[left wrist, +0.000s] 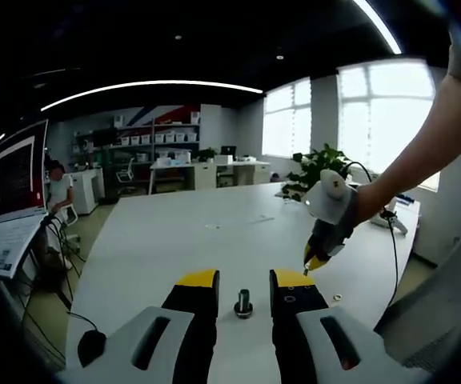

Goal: Place the washer onto the threaded stud by aligning its center hole with the stud, sliding it down to the base, and recovering from edge contact or off-axis alignment until the washer reaches the visible bottom stop.

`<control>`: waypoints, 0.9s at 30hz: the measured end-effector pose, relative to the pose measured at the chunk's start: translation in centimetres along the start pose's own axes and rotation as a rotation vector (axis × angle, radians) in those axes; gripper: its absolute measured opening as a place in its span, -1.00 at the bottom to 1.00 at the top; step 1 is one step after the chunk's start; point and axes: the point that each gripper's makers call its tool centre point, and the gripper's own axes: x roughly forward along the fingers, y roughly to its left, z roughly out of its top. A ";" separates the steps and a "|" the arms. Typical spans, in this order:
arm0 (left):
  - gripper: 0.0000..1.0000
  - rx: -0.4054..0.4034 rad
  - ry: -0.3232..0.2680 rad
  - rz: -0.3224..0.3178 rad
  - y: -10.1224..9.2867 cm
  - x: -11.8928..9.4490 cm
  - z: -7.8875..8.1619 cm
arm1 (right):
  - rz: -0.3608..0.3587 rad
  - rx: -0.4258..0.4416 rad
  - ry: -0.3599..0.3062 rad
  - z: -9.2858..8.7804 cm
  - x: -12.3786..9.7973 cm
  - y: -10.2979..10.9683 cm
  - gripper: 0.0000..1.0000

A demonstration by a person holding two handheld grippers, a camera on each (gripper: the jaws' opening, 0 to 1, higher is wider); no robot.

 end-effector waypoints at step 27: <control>-0.53 -0.007 0.002 0.010 0.3 0.0 -0.1 | -0.010 -0.007 0.006 -0.1 0.7 0.3 -0.63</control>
